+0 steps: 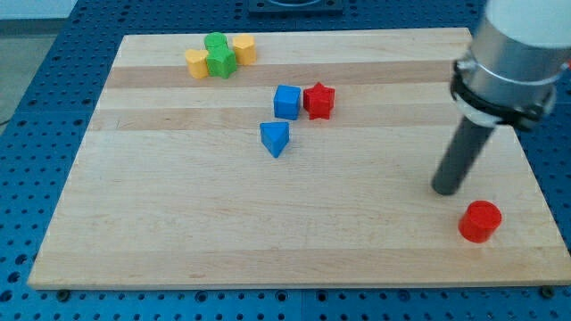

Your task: Slide the blue triangle towards the red circle

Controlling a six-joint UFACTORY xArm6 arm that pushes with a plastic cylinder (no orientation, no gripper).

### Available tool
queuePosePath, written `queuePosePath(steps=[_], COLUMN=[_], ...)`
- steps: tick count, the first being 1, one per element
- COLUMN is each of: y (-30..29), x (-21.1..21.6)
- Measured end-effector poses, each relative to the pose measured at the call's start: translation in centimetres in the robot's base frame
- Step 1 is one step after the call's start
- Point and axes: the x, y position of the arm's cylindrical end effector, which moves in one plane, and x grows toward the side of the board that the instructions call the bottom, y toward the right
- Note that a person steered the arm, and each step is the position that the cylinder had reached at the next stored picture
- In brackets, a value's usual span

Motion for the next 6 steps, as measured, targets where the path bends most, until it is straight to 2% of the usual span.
queuePosePath(steps=[2, 3, 4, 5, 6], y=[-19.6, -23.4, -18.7, -16.0, -11.9], x=[-1.3, -4.8, -8.4, -8.4, -6.4])
